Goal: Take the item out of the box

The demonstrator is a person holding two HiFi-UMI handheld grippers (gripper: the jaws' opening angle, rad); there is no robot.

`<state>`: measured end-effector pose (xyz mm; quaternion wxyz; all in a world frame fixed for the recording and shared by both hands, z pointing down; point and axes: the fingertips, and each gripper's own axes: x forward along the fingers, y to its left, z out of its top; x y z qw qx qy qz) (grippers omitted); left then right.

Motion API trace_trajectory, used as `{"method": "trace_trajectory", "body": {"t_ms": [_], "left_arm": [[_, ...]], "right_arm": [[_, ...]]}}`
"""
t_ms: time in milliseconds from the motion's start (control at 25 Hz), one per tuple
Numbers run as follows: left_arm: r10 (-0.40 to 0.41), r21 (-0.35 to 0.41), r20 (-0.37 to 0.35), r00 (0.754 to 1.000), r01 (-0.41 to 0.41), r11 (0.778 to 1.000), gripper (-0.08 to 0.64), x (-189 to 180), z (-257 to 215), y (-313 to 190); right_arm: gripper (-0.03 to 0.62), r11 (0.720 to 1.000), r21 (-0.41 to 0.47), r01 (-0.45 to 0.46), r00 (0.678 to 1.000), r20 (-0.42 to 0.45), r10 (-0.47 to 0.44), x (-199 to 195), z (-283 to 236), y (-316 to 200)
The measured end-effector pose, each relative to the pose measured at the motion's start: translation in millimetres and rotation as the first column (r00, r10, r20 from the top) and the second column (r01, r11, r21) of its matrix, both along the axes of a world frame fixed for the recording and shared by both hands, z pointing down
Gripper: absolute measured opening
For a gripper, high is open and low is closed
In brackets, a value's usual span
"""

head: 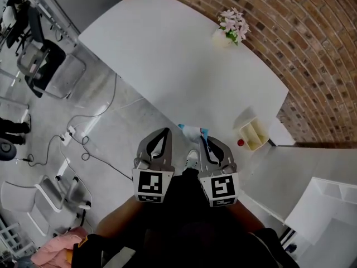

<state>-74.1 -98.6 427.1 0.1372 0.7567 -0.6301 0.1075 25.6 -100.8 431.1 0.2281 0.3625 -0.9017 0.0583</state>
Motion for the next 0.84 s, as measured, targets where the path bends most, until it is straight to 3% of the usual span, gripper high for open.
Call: {"method": "trace_trajectory", "body": {"t_ms": [840], "left_arm": [[0.02, 0.009, 0.007, 1.0, -0.02, 1.0, 0.005, 6.1, -1.6, -8.6]], "right_arm": [[0.002, 0.999, -0.019, -0.03, 0.999, 0.011, 0.03, 7.8, 4.7, -9.0]]}}
